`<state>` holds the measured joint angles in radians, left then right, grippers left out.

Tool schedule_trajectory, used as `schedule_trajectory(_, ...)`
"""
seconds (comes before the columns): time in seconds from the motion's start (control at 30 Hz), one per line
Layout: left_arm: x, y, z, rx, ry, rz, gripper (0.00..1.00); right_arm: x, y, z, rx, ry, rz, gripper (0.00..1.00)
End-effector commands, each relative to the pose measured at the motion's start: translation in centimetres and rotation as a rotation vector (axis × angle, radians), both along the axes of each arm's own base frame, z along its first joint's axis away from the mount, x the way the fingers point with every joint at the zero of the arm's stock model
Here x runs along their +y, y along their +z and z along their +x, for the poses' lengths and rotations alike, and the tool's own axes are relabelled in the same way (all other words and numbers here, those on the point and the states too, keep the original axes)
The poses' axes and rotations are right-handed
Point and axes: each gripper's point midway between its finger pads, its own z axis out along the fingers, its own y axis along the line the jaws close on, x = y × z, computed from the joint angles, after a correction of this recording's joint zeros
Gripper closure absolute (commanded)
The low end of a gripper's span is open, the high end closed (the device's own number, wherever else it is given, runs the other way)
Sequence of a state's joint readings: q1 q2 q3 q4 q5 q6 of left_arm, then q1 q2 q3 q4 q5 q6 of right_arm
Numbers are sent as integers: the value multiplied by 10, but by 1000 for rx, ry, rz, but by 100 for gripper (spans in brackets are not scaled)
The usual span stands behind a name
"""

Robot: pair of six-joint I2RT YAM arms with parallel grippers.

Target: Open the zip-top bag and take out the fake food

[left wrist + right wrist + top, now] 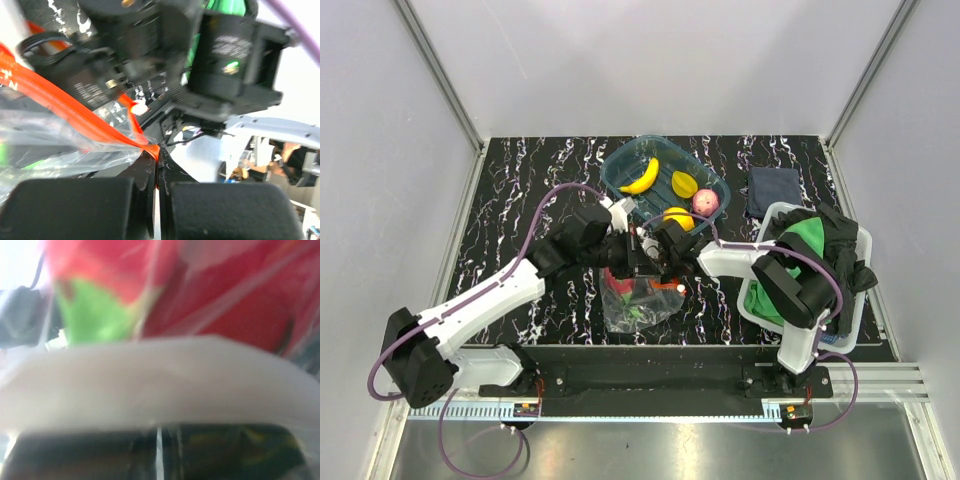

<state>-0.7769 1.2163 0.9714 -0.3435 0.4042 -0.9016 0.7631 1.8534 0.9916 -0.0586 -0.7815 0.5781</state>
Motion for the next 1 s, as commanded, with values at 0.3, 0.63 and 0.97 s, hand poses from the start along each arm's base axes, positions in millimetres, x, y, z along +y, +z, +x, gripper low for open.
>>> schedule_trajectory(0.3, 37, 9, 0, -196, -88, 165, 100, -21, 90, -20, -74, 68, 85, 100)
schedule_trajectory(0.63, 34, 23, 2, -224, -181, 123, 100, -35, 131, -29, -75, 58, 136, 100)
schedule_trajectory(0.97, 14, 45, -33, -190, -303, -26, 100, -18, 133, 20, -59, -90, 93, 100)
